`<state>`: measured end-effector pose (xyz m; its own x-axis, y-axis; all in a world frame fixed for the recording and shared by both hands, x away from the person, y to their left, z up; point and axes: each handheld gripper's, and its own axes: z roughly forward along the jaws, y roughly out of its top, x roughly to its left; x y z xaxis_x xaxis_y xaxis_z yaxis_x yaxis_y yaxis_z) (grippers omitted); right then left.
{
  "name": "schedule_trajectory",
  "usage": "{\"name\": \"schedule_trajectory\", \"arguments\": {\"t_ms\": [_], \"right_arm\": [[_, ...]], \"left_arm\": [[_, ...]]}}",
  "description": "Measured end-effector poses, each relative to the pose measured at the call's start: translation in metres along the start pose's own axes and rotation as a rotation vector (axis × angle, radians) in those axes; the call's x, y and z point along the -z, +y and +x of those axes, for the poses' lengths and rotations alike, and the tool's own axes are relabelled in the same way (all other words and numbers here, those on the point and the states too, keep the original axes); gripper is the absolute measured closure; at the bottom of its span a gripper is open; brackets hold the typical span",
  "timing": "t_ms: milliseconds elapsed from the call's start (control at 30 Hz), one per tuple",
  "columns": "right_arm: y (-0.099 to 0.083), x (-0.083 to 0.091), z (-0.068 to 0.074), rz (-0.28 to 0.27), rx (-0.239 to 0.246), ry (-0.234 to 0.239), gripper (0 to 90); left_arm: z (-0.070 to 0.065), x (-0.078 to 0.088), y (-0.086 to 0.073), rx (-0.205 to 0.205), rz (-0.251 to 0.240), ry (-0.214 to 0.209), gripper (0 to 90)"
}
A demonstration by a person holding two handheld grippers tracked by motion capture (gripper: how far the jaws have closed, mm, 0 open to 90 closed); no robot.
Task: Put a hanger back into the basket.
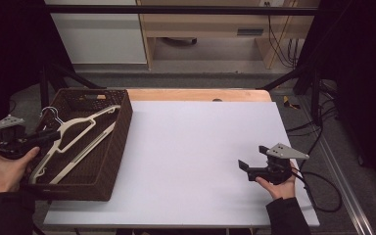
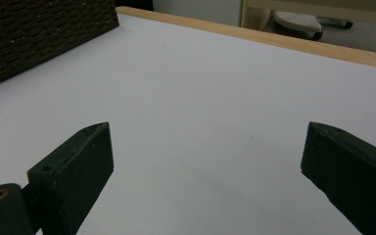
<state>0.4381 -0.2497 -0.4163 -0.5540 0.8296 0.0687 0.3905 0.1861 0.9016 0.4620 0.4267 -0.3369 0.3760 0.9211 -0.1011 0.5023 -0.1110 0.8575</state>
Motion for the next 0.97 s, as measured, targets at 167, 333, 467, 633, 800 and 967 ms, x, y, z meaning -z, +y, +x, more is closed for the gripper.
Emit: {"name": "schedule_trajectory", "arguments": {"t_ms": [167, 333, 467, 633, 800, 967], "right_arm": [[0.000, 0.002, -0.001, -0.005, 0.002, -0.001, 5.6], [-0.001, 0.004, -0.004, -0.013, -0.007, 0.004, 5.4], [-0.001, 0.008, -0.005, -0.027, -0.013, 0.008, 5.2], [0.000, 0.013, -0.005, -0.049, -0.019, 0.025, 4.9], [-0.001, 0.016, -0.008, -0.062, -0.031, 0.043, 4.8], [-0.003, 0.016, -0.009, -0.059, -0.033, 0.045, 4.7]], "left_arm": [[-0.031, 0.009, 0.001, -0.037, -0.092, -0.054, 45.6], [-0.064, 0.005, -0.002, -0.064, -0.160, -0.117, 29.9], [-0.085, -0.004, -0.007, -0.050, -0.167, -0.194, 19.3], [-0.105, -0.014, -0.015, -0.068, -0.173, -0.193, 10.2], [-0.116, -0.022, -0.029, -0.069, -0.166, -0.193, 7.3], [-0.129, -0.031, -0.036, -0.135, -0.119, -0.181, 6.5]]}}
